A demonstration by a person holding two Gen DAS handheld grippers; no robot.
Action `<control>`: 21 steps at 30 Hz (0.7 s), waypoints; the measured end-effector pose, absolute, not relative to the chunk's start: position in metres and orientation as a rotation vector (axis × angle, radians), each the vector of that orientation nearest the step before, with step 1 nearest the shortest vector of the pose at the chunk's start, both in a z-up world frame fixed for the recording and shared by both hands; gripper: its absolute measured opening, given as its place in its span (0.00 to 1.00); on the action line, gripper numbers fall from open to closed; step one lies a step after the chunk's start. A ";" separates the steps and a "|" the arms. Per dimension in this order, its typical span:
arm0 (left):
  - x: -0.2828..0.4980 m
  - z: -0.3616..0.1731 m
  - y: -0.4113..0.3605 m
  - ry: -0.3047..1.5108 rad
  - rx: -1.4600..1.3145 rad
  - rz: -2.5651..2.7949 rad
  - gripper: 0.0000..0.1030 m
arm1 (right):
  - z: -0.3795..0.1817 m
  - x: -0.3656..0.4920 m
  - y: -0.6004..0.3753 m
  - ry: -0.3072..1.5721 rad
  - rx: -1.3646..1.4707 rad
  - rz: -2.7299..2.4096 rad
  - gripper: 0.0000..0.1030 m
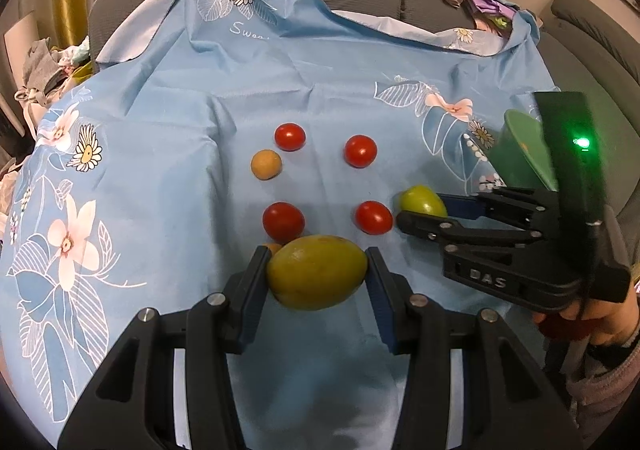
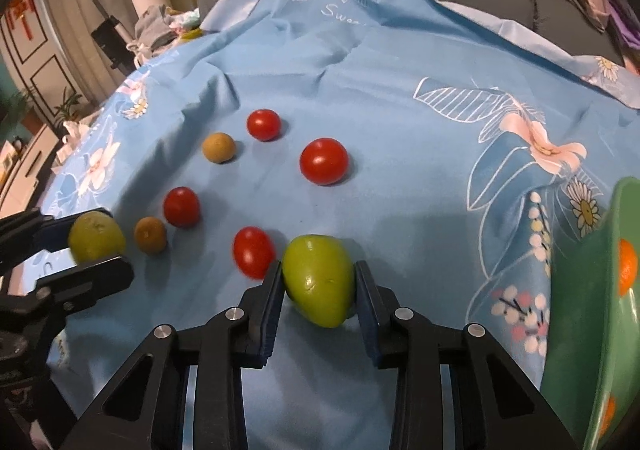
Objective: Organize fruits
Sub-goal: 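Grasp a yellow-green tomato with the left tool while the right tool grasps the green tomato, then carry both large tomatoes into the green bowl and open both tools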
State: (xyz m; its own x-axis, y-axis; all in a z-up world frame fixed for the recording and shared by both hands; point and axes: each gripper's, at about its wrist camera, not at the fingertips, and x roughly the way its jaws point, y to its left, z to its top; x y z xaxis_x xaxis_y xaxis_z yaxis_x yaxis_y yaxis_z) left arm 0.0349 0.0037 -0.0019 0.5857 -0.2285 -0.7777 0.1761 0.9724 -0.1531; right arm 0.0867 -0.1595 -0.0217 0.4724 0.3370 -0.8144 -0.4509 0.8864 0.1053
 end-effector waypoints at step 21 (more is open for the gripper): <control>0.003 0.021 -0.013 0.868 0.002 -0.226 0.45 | 0.033 0.009 -0.178 0.816 -0.021 0.548 0.35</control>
State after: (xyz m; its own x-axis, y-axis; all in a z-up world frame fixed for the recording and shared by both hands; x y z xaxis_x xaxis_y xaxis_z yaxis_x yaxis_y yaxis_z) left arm 0.0033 -0.0132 0.0207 0.6244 -0.1962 -0.7561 0.1976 0.9761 -0.0901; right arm 0.0093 -0.1778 0.0328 0.5547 0.4561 -0.6959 -0.4720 0.8613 0.1883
